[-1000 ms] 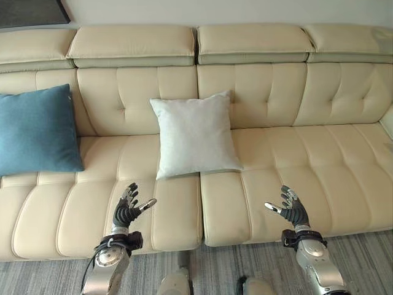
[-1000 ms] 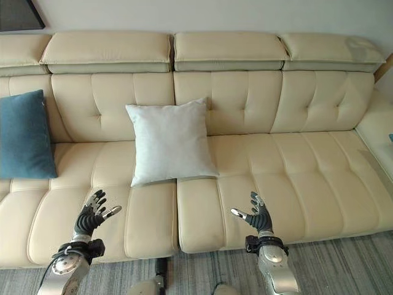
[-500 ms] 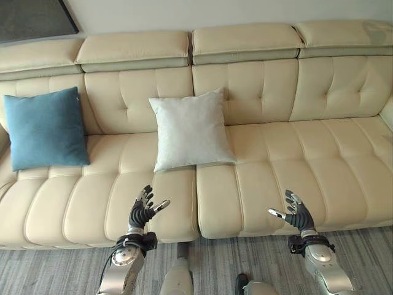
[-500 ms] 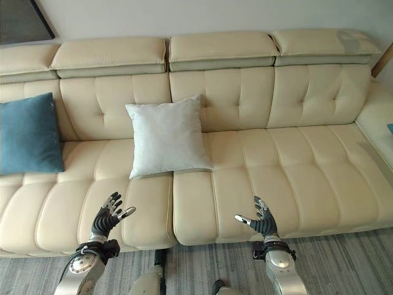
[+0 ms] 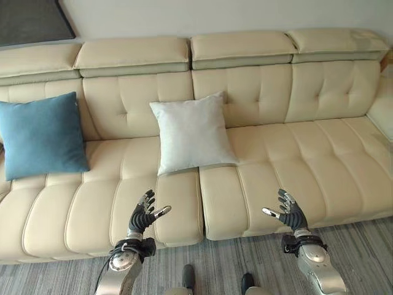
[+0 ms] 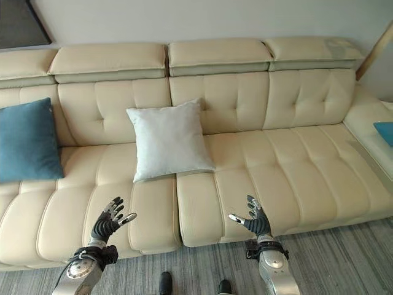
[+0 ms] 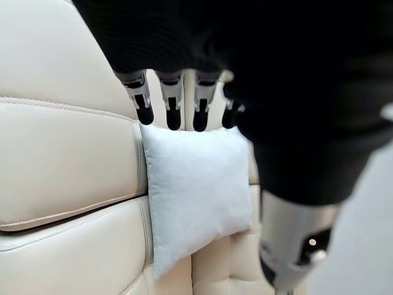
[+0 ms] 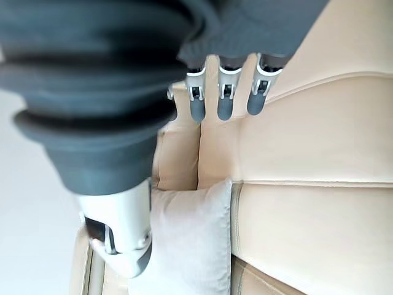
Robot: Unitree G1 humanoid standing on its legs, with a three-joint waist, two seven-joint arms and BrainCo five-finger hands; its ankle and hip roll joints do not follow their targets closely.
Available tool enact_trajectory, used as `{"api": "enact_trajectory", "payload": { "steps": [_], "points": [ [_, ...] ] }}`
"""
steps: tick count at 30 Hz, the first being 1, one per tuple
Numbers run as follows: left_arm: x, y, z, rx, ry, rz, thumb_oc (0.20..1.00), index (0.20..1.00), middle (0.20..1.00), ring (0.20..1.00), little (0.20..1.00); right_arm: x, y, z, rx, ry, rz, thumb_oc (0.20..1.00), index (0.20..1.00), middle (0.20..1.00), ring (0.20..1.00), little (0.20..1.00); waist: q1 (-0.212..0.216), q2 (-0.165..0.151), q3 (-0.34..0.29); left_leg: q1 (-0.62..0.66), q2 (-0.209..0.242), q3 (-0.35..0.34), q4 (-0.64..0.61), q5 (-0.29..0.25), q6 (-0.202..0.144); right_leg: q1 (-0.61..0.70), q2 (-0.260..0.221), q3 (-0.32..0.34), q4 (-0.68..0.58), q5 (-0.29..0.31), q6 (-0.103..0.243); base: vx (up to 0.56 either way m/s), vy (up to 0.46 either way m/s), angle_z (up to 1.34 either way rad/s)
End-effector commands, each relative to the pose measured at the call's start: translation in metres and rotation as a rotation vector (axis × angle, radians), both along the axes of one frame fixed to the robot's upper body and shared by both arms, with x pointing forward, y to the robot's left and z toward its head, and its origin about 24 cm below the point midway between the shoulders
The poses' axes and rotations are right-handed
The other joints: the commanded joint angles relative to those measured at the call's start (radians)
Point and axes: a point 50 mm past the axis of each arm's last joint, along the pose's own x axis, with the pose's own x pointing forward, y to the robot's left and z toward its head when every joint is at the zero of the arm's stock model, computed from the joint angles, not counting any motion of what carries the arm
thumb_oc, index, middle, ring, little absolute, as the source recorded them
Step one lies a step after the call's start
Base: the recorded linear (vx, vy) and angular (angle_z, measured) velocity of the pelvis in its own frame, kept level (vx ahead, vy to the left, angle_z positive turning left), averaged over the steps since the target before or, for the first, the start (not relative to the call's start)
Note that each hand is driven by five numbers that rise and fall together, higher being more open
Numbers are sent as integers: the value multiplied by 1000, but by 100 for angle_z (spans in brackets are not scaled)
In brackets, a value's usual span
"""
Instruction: Pick up all the scattered cushions and arrange them neatly on the sofa.
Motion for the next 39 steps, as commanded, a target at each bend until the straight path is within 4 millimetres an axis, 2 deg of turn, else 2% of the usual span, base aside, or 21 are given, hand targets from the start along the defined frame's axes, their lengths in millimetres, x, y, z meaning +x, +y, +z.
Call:
{"api": "enact_trajectory", "payload": {
  "steps": [1,4,5,8,10,12,13,14,16,20,23,24,26,27,28,29,31,32,36,37,39],
  "points": [
    [10,2,18,21,-95,-24,1000,1000,1000,1000,1000,10,-7,20,-7,-103,-22,1000,1000,1000,1000,1000,-16,-1,16,53,9,4,1,-137,-21,-87,57,7,32,-19,-5,-150,122,-59],
    [16,4,20,47,-102,-29,1000,1000,1000,1000,1000,10,-7,19,-8,-101,-45,1000,1000,1000,1000,1000,-37,-6,37,45,11,72,0,-141,-12,-145,43,26,55,3,19,-144,69,-70],
    [18,6,22,60,-111,-23,1000,1000,1000,1000,1000,12,-5,19,-1,-106,-53,1000,1000,1000,1000,1000,-35,-3,50,43,24,110,3,-145,-12,-162,29,-14,80,0,23,-225,28,-81],
    [19,10,24,68,-118,-14,1000,1000,1000,1000,1000,14,-2,19,7,-114,-51,1000,1000,1000,1000,1000,-25,8,52,39,57,218,6,-139,-20,-156,-43,-217,149,-34,4,-144,24,-141],
    [16,10,23,61,-113,-9,1000,1000,1000,1000,1000,13,-3,20,-1,-113,-48,1000,1000,1000,1000,1000,-22,11,45,60,72,271,7,-151,-24,-136,-66,-269,197,-64,9,-12,7,-174],
    [16,11,23,57,-112,-9,1000,1000,1000,1000,1000,12,-5,21,-8,-115,-49,1000,1000,1000,1000,1000,-19,4,41,69,82,333,23,-154,-25,-124,-81,-317,209,-60,11,-40,-35,-126],
    [16,11,23,57,-112,-9,1000,1000,1000,1000,1000,12,-5,21,-8,-115,-49,1000,1000,1000,1000,1000,-18,4,41,70,82,333,23,-154,-25,-124,-81,-316,209,-60,11,-16,-68,-110],
    [17,10,24,55,-120,-11,1000,1000,1000,1000,1000,14,-5,22,-12,-120,-49,1000,1000,1000,1000,1000,-12,-1,37,78,89,382,37,-159,-26,-113,-97,-388,207,-52,11,15,-78,-95],
    [22,6,27,52,-132,-29,1000,1000,1000,1000,1000,15,-5,22,-19,-118,-44,1000,1000,1000,1000,1000,-16,-7,24,97,100,444,42,-165,-34,-110,-110,-464,198,-46,13,68,-170,-128],
    [28,0,31,42,-151,-48,1000,1000,1000,1000,1000,11,-7,20,-9,-107,-55,1000,1000,1000,1000,1000,-43,-7,17,97,128,461,84,-167,-56,-91,-77,-434,135,-59,4,106,-216,-69],
    [31,-5,31,28,-159,-64,1000,1000,1000,1000,1000,7,-13,20,2,-105,-76,1000,1000,1000,1000,1000,-69,-2,24,96,174,471,200,-197,-77,-74,-47,-392,122,-88,-26,154,-223,-31],
    [32,-7,32,24,-166,-68,1000,1000,1000,1000,1000,8,-13,21,0,-111,-70,1000,1000,1000,1000,1000,-69,-3,32,77,205,461,295,-218,-85,-61,-31,-369,111,-104,-41,185,-235,-45],
    [32,-8,33,12,-172,-62,1000,1000,1000,1000,1000,12,-15,26,-18,-127,-56,1000,1000,1000,1000,1000,-57,-1,45,42,228,384,434,-193,-97,-38,3,-319,94,-124,-65,207,-195,-60],
    [31,-8,33,4,-173,-51,1000,1000,1000,1000,1000,14,-15,28,-26,-134,-47,1000,1000,1000,1000,1000,-45,4,50,22,225,327,476,-185,-99,-30,19,-298,84,-133,-75,205,-111,-79],
    [29,-9,31,-2,-169,-45,1000,1000,1000,1000,1000,17,-14,30,-29,-143,-35,1000,1000,1000,1000,1000,-28,5,55,-9,185,243,498,-200,-89,-23,30,-269,77,-135,-81,134,-36,-108],
    [27,-10,29,-12,-164,-39,1000,1000,1000,1000,1000,19,-14,33,-33,-153,-22,1000,1000,1000,1000,1000,-9,-2,60,-56,120,165,485,-209,-62,-29,25,-241,72,-119,-83,134,17,-121],
    [23,-11,25,-30,-148,-28,1000,1000,1000,1000,1000,18,-13,32,-35,-150,-9,1000,1000,1000,1000,1000,17,-5,65,-87,71,59,423,-244,-52,-18,30,-185,59,-121,-70,172,37,-129],
    [21,-12,23,-30,-141,-27,1000,1000,1000,1000,1000,18,-14,32,-38,-150,-10,1000,1000,1000,1000,1000,29,-8,63,-114,57,15,387,-229,-53,-13,32,-164,46,-117,-65,237,42,-89],
    [16,-7,19,-17,-121,1,1000,1000,1000,1000,1000,21,-15,29,-55,-139,-6,1000,1000,1000,1000,1000,85,12,72,-197,-5,-174,165,-78,-71,24,85,-91,28,-134,-65,220,55,-63],
    [16,-7,19,-17,-121,1,1000,1000,1000,1000,1000,21,-15,29,-55,-139,-6,1000,1000,1000,1000,1000,85,12,72,-196,-5,-174,163,-78,-71,24,85,-91,29,-134,-65,208,51,-85],
    [18,-3,21,4,-129,11,1000,1000,1000,1000,1000,21,-16,29,-62,-137,-13,1000,1000,1000,1000,1000,107,19,93,-254,-8,-178,104,-27,-88,58,108,-51,18,-153,-69,246,88,-71]
  ]
}}
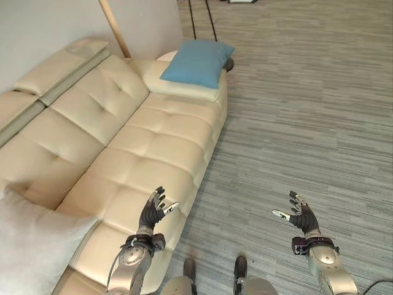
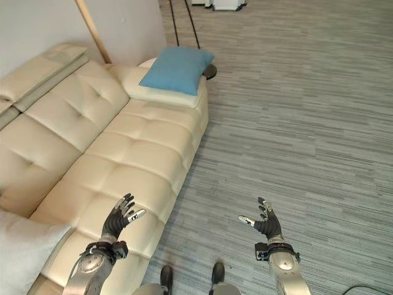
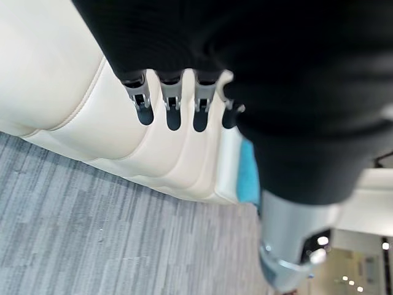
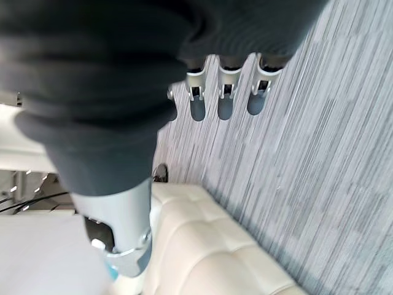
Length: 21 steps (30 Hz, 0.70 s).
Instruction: Pick up all the scattered cushions and arrange them neatly on the sofa.
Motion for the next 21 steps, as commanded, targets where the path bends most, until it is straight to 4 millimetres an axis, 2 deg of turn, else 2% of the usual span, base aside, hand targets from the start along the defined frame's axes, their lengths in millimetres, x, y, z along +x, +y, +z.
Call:
{"api": "enact_trajectory", "payload": {
  "steps": [1,3,5,8,9,10,11,12,13,14,17,21],
  "points": [
    [7,16,30,84,-153,10,1000,1000,1000,1000,1000,14,6,25,10,-146,33,1000,1000,1000,1000,1000,40,-4,34,-16,-8,24,-35,85,15,154,11,79,-16,-184,123,289,163,-63],
    [5,20,32,125,-153,-10,1000,1000,1000,1000,1000,13,4,27,-3,-151,43,1000,1000,1000,1000,1000,35,-1,24,-11,-15,21,-12,94,23,176,0,97,-16,-201,132,325,220,-73],
    [3,24,30,157,-137,-29,1000,1000,1000,1000,1000,11,1,28,-6,-155,25,1000,1000,1000,1000,1000,30,-10,14,-2,-26,35,16,72,44,174,-27,116,22,-219,144,287,214,-67],
    [-1,28,26,179,-104,-51,1000,1000,1000,1000,1000,9,0,24,6,-141,11,1000,1000,1000,1000,1000,33,-29,13,27,-33,71,38,27,86,110,-57,141,184,-225,175,225,172,-25],
    [-1,29,26,184,-97,-59,1000,1000,1000,1000,1000,9,0,23,3,-132,10,1000,1000,1000,1000,1000,32,-30,16,41,-32,84,42,11,100,82,-66,141,249,-213,190,254,180,-35],
    [-3,30,24,186,-83,-66,1000,1000,1000,1000,1000,7,1,20,7,-117,12,1000,1000,1000,1000,1000,21,-27,21,75,-32,104,42,-9,118,32,-85,127,363,-163,212,340,209,-29],
    [-3,29,23,181,-79,-74,1000,1000,1000,1000,1000,4,0,18,15,-106,-2,1000,1000,1000,1000,1000,10,-19,24,121,-33,117,30,-28,131,-21,-106,106,452,-104,222,329,176,-41],
    [-2,28,23,178,-80,-76,1000,1000,1000,1000,1000,2,0,16,17,-104,-8,1000,1000,1000,1000,1000,5,-15,26,142,-32,121,20,-34,133,-48,-111,98,471,-93,218,280,127,-37],
    [0,26,24,171,-86,-77,1000,1000,1000,1000,1000,3,-1,16,20,-104,-17,1000,1000,1000,1000,1000,-3,-9,30,164,-30,126,8,-41,135,-79,-113,83,464,-91,209,364,25,-25],
    [5,22,28,154,-106,-84,1000,1000,1000,1000,1000,7,-2,19,25,-121,-29,1000,1000,1000,1000,1000,-26,-7,41,219,-33,143,-18,-68,128,-129,-104,21,317,-99,196,381,-43,-2],
    [8,22,29,151,-118,-74,1000,1000,1000,1000,1000,5,-3,15,54,-110,-56,1000,1000,1000,1000,1000,-45,-18,49,270,-41,143,-28,-101,113,-169,-86,-13,116,-42,210,337,-120,-13],
    [13,22,31,146,-135,-66,1000,1000,1000,1000,1000,1,-4,12,59,-95,-65,1000,1000,1000,1000,1000,-61,-22,44,312,-36,136,-38,-136,100,-161,-74,-16,19,-10,222,219,-112,14]
  ]
}}
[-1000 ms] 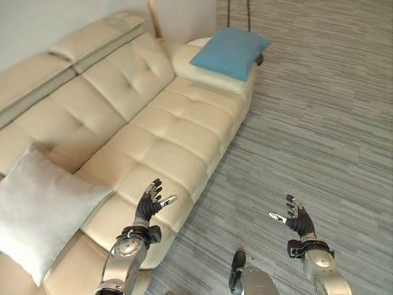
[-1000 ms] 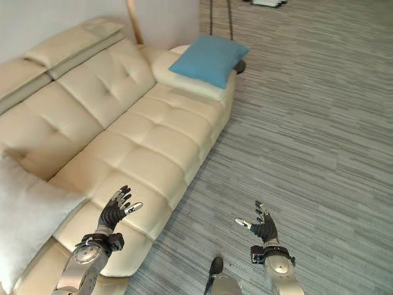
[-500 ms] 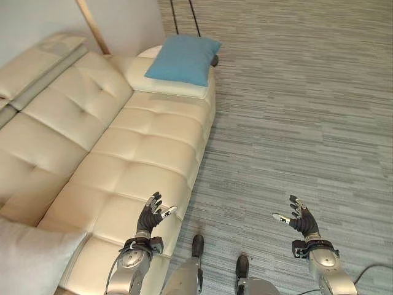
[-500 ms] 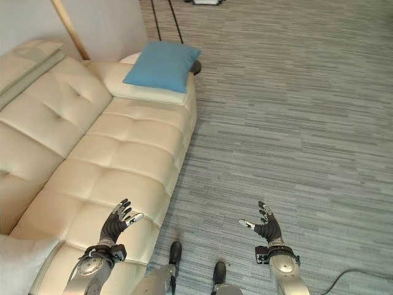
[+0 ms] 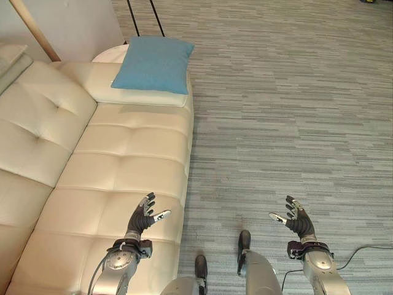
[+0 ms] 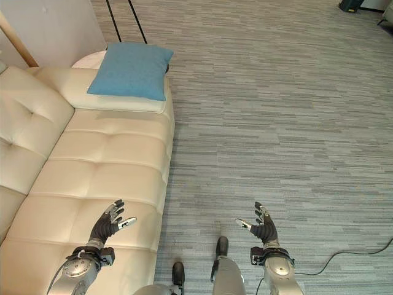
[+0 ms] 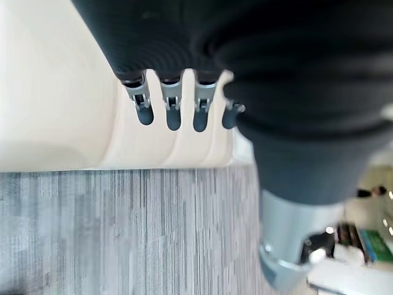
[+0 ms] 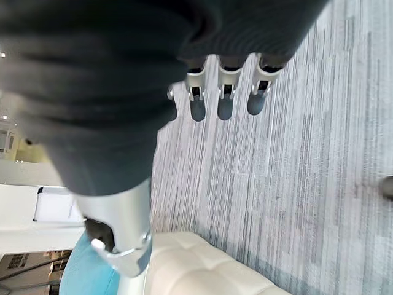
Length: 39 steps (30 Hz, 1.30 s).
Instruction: Pick up all the scattered cushions and arrange them neatly on the sofa.
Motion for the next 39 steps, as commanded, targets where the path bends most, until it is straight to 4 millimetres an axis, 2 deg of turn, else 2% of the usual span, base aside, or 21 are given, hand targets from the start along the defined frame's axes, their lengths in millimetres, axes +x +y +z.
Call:
{"api": "enact_trajectory", "payload": {
  "steps": [1,3,4,8,11,12,14,17,20,22,23,25,26,28,29,31,32,33,34,37,39],
  "points": [
    [19,0,30,21,-168,-23,1000,1000,1000,1000,1000,14,-12,24,-33,-121,-19,1000,1000,1000,1000,1000,-10,19,26,66,93,-33,-9,-112,-93,84,53,-13,-8,-9,27,263,-109,19],
    [20,-6,28,-32,-166,-8,1000,1000,1000,1000,1000,9,-15,20,-12,-108,-31,1000,1000,1000,1000,1000,-25,18,-9,105,111,-34,55,-176,-116,125,63,-4,21,0,-12,535,-236,26],
    [20,-7,27,-47,-165,-4,1000,1000,1000,1000,1000,8,-17,21,-10,-115,-35,1000,1000,1000,1000,1000,-26,23,-17,103,120,-32,92,-181,-126,142,66,-11,24,-12,-20,418,-210,50],
    [21,-10,26,-78,-163,9,1000,1000,1000,1000,1000,8,-22,23,-24,-116,-30,1000,1000,1000,1000,1000,-21,29,-12,10,134,-39,342,-106,-161,214,89,-17,11,-62,-62,235,-137,22],
    [22,-10,27,-81,-164,7,1000,1000,1000,1000,1000,9,-23,25,-37,-118,-28,1000,1000,1000,1000,1000,-11,20,-2,-57,136,-39,397,-87,-158,243,85,-14,6,-87,-75,189,-56,-10],
    [21,-10,26,-75,-154,6,1000,1000,1000,1000,1000,10,-23,26,-47,-120,-22,1000,1000,1000,1000,1000,2,9,0,-111,134,-37,350,-118,-142,268,79,-7,-1,-108,-73,266,0,-1],
    [19,-10,23,-72,-143,4,1000,1000,1000,1000,1000,11,-24,27,-55,-122,-19,1000,1000,1000,1000,1000,16,9,1,-130,135,-46,274,-108,-139,291,81,3,-7,-123,-68,293,43,14],
    [20,-11,23,-60,-138,-1,1000,1000,1000,1000,1000,13,-25,28,-84,-124,-16,1000,1000,1000,1000,1000,41,28,6,-208,159,-73,90,38,-158,342,103,10,-24,-153,-67,251,85,-8],
    [23,-10,27,-35,-157,-11,1000,1000,1000,1000,1000,12,-25,26,-99,-112,-22,1000,1000,1000,1000,1000,65,25,16,-259,163,-66,-13,94,-172,393,110,23,-45,-176,-62,326,123,-20],
    [23,-9,28,-28,-162,-12,1000,1000,1000,1000,1000,12,-25,25,-105,-105,-22,1000,1000,1000,1000,1000,70,25,13,-267,168,-56,-14,103,-176,406,108,29,-49,-181,-59,331,169,-24],
    [18,-7,25,-22,-151,-13,1000,1000,1000,1000,1000,9,-23,22,-109,-87,-1,1000,1000,1000,1000,1000,74,24,-13,-252,168,-60,9,116,-164,443,93,49,-41,-197,-38,377,203,-37],
    [18,-7,25,-22,-151,-14,1000,1000,1000,1000,1000,9,-23,22,-109,-87,-1,1000,1000,1000,1000,1000,74,23,-14,-255,166,-60,14,113,-164,442,92,49,-40,-198,-38,311,183,-42],
    [17,-5,24,-10,-135,-22,1000,1000,1000,1000,1000,8,-20,20,-93,-78,3,1000,1000,1000,1000,1000,77,5,-19,-254,147,-53,71,76,-139,439,60,73,35,-217,-24,238,163,-40],
    [16,-4,23,-3,-129,-29,1000,1000,1000,1000,1000,8,-17,19,-80,-77,11,1000,1000,1000,1000,1000,77,2,-20,-249,144,-49,87,63,-126,415,52,81,99,-210,-16,264,202,-36],
    [15,0,23,10,-120,-29,1000,1000,1000,1000,1000,11,-11,16,-72,-67,31,1000,1000,1000,1000,1000,78,-6,-8,-223,135,-29,107,27,-97,339,30,99,251,-166,10,262,228,-38],
    [15,3,24,14,-119,-23,1000,1000,1000,1000,1000,12,-10,16,-72,-64,37,1000,1000,1000,1000,1000,75,-3,-6,-211,132,-23,112,14,-86,309,18,93,313,-142,20,202,159,-27],
    [12,6,22,27,-107,-25,1000,1000,1000,1000,1000,8,-7,14,-61,-53,48,1000,1000,1000,1000,1000,67,1,0,-166,127,-10,103,-11,-67,248,0,86,410,-76,24,267,142,-11],
    [11,6,22,25,-107,-23,1000,1000,1000,1000,1000,7,-7,13,-57,-50,47,1000,1000,1000,1000,1000,60,7,2,-140,129,-4,94,-20,-62,215,-2,77,427,-61,16,268,141,-2],
    [11,6,22,24,-107,-23,1000,1000,1000,1000,1000,7,-7,13,-57,-50,47,1000,1000,1000,1000,1000,61,6,3,-138,128,-3,93,-21,-62,215,-3,78,430,-64,16,258,72,-9],
    [10,6,23,6,-108,-21,1000,1000,1000,1000,1000,9,-7,12,-41,-49,34,1000,1000,1000,1000,1000,38,16,18,-52,125,16,49,-56,-66,142,-8,-2,281,-83,-4,313,-2,-17],
    [11,5,23,4,-111,-15,1000,1000,1000,1000,1000,8,-6,11,-33,-48,30,1000,1000,1000,1000,1000,21,15,31,-12,123,7,39,-75,-77,120,17,-9,164,-65,2,309,-94,-10]
  ]
}}
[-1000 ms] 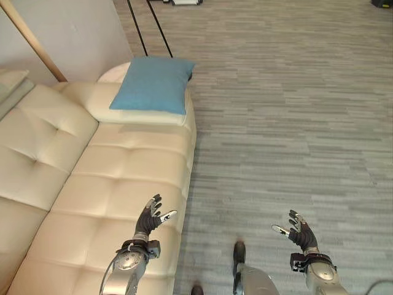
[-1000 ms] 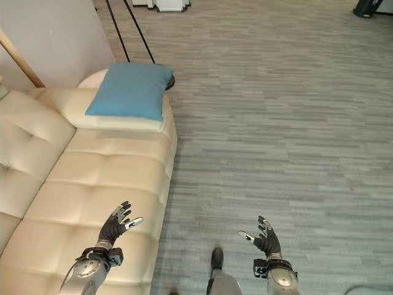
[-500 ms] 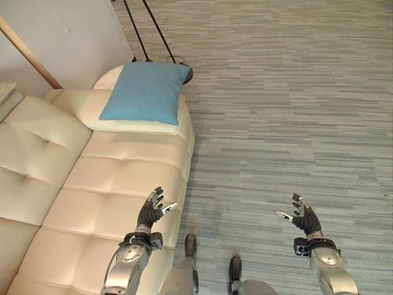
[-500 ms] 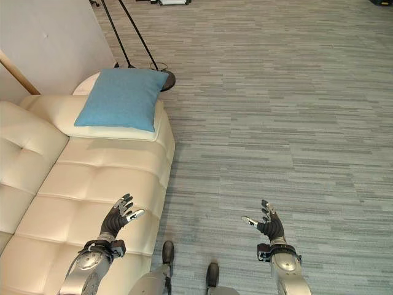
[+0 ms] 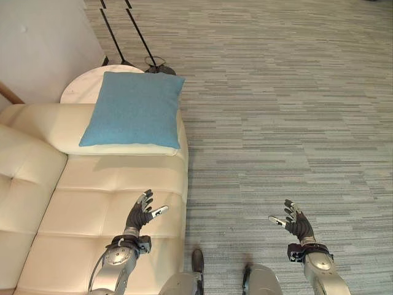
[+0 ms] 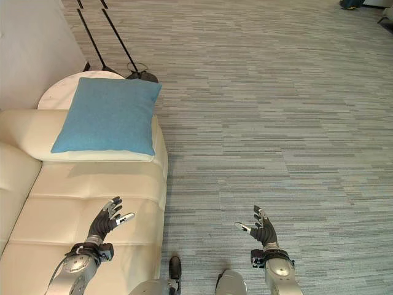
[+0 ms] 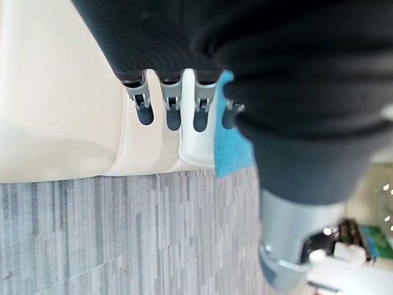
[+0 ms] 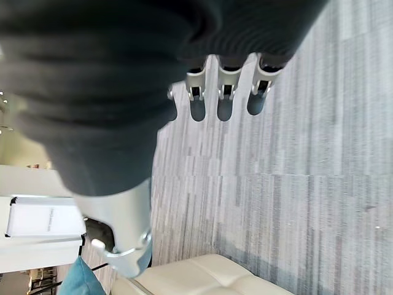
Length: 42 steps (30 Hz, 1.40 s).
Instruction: Pick up all the scattered cushions and arrange them neatly on the sofa.
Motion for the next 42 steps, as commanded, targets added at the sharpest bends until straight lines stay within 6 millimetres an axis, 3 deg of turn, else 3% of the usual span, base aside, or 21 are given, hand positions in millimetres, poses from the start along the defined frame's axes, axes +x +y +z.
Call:
{"api": "enact_trajectory", "payload": {
  "steps": [1,4,9,10,11,13,15,17,21,25,27,30,32,33,34,36,42],
  "points": [
    [10,0,20,16,-110,-17,1000,1000,1000,1000,1000,7,-6,12,-17,-73,-13,1000,1000,1000,1000,1000,-41,-7,8,54,41,-53,50,-157,-82,-4,67,-6,-185,150,-4,319,-124,0],
    [15,-3,25,18,-141,-35,1000,1000,1000,1000,1000,5,-7,12,-23,-70,-9,1000,1000,1000,1000,1000,-57,-11,5,91,36,-74,47,-188,-96,2,77,7,-287,184,9,311,-163,36],
    [14,-9,23,-7,-137,-44,1000,1000,1000,1000,1000,4,-7,11,-16,-68,0,1000,1000,1000,1000,1000,-67,-7,-29,143,62,-73,75,-238,-118,43,92,11,-264,185,-21,334,-175,31],
    [15,-12,22,-35,-134,-39,1000,1000,1000,1000,1000,5,-9,14,-18,-76,9,1000,1000,1000,1000,1000,-65,-3,-31,89,86,-76,259,-216,-141,81,112,4,-263,152,-55,322,-242,10],
    [17,-14,21,-49,-130,-33,1000,1000,1000,1000,1000,5,-11,15,-22,-82,6,1000,1000,1000,1000,1000,-62,-5,-25,51,88,-89,351,-194,-147,102,121,4,-271,142,-70,389,-291,11],
    [18,-14,20,-58,-128,-25,1000,1000,1000,1000,1000,7,-15,17,-35,-85,3,1000,1000,1000,1000,1000,-48,-14,-12,-20,79,-109,448,-150,-148,135,126,4,-279,113,-90,185,-116,-1],
    [19,-14,19,-60,-125,-22,1000,1000,1000,1000,1000,7,-16,18,-38,-88,2,1000,1000,1000,1000,1000,-45,-17,-7,-53,72,-116,458,-154,-145,146,126,4,-281,104,-94,175,-32,-9],
    [17,-13,13,-54,-93,-15,1000,1000,1000,1000,1000,9,-20,20,-48,-94,-7,1000,1000,1000,1000,1000,-28,-29,-10,-105,69,-105,355,-187,-132,187,118,8,-296,76,-86,324,31,6],
    [13,-12,9,-34,-74,-19,1000,1000,1000,1000,1000,12,-22,22,-73,-97,-10,1000,1000,1000,1000,1000,6,-4,-8,-164,109,-96,97,-19,-158,259,139,-3,-329,44,-79,265,114,12],
    [8,-9,5,-25,-58,-11,1000,1000,1000,1000,1000,10,-18,17,-74,-76,-4,1000,1000,1000,1000,1000,24,-1,-21,-178,122,-53,24,22,-162,315,136,-7,-354,29,-59,291,173,-12],
    [5,-8,3,-23,-50,-6,1000,1000,1000,1000,1000,10,-17,16,-80,-73,7,1000,1000,1000,1000,1000,26,-4,-30,-179,112,-60,40,16,-155,322,125,-3,-349,26,-52,264,172,-14],
    [-2,-1,-2,-16,-13,3,1000,1000,1000,1000,1000,10,-6,13,-53,-59,35,1000,1000,1000,1000,1000,37,-26,-49,-169,76,-55,97,-30,-117,303,75,26,-230,12,-27,296,231,-17],
    [-3,4,-3,-3,-2,17,1000,1000,1000,1000,1000,11,-1,10,-49,-47,54,1000,1000,1000,1000,1000,39,-29,-42,-143,63,-52,105,-58,-92,253,52,34,-98,36,-10,168,178,-12],
    [-3,4,-3,-3,-2,17,1000,1000,1000,1000,1000,11,-1,10,-49,-47,54,1000,1000,1000,1000,1000,39,-28,-43,-144,63,-52,105,-58,-92,252,52,34,-98,36,-10,183,173,2],
    [-4,9,-3,6,3,33,1000,1000,1000,1000,1000,10,3,9,-38,-41,62,1000,1000,1000,1000,1000,35,-25,-40,-119,50,-51,107,-81,-72,214,31,27,1,91,6,207,162,17],
    [-6,11,-3,8,8,36,1000,1000,1000,1000,1000,7,4,7,-31,-35,67,1000,1000,1000,1000,1000,28,-18,-36,-85,37,-54,103,-103,-57,162,22,35,89,135,1,225,142,21],
    [-4,10,-1,0,-3,30,1000,1000,1000,1000,1000,8,1,10,-24,-43,54,1000,1000,1000,1000,1000,-2,4,-27,0,29,-78,70,-142,-60,100,28,19,-39,111,-22,257,-1,22]
  ]
}}
